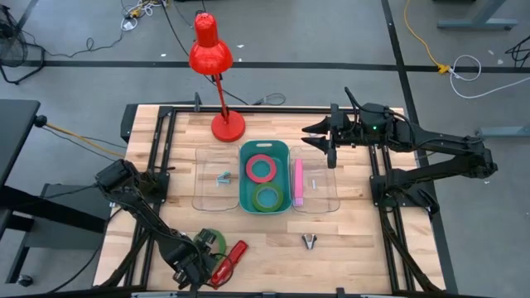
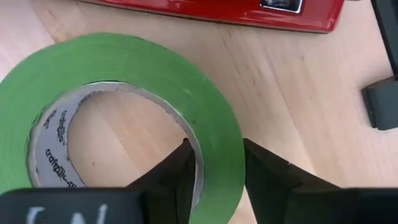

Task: Pick and place Stapler, Stapler remover, tape
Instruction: Put the green tape into the green bin

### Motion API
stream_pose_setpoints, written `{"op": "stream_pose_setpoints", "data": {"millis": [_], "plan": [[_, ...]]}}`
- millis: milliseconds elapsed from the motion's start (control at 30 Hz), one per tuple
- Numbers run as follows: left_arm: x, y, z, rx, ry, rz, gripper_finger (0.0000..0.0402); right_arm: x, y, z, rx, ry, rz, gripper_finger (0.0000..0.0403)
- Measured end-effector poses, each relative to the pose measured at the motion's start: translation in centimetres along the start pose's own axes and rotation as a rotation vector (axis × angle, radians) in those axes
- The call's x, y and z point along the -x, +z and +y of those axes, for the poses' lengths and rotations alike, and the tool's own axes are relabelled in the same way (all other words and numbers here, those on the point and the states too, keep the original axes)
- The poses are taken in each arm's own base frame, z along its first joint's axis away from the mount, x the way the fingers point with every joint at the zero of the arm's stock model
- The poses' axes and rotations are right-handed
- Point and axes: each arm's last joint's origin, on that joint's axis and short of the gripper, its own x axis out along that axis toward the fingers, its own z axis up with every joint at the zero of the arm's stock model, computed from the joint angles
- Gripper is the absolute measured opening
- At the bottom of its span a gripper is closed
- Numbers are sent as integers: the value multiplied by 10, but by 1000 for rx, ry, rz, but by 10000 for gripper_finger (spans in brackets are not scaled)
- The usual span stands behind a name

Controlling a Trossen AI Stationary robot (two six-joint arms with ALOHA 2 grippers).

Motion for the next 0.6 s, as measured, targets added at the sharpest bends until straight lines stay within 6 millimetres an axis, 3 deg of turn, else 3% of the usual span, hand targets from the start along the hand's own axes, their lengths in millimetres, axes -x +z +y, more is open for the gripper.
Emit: {"op": "stream_pose_setpoints", "data": {"millis": [333,600], "plan": [[1,1,2,9,-28,11,108,0,0,0,3,0,0,142],[18,17,4,-21,-33,0,107,0,0,0,3,0,0,142]]}}
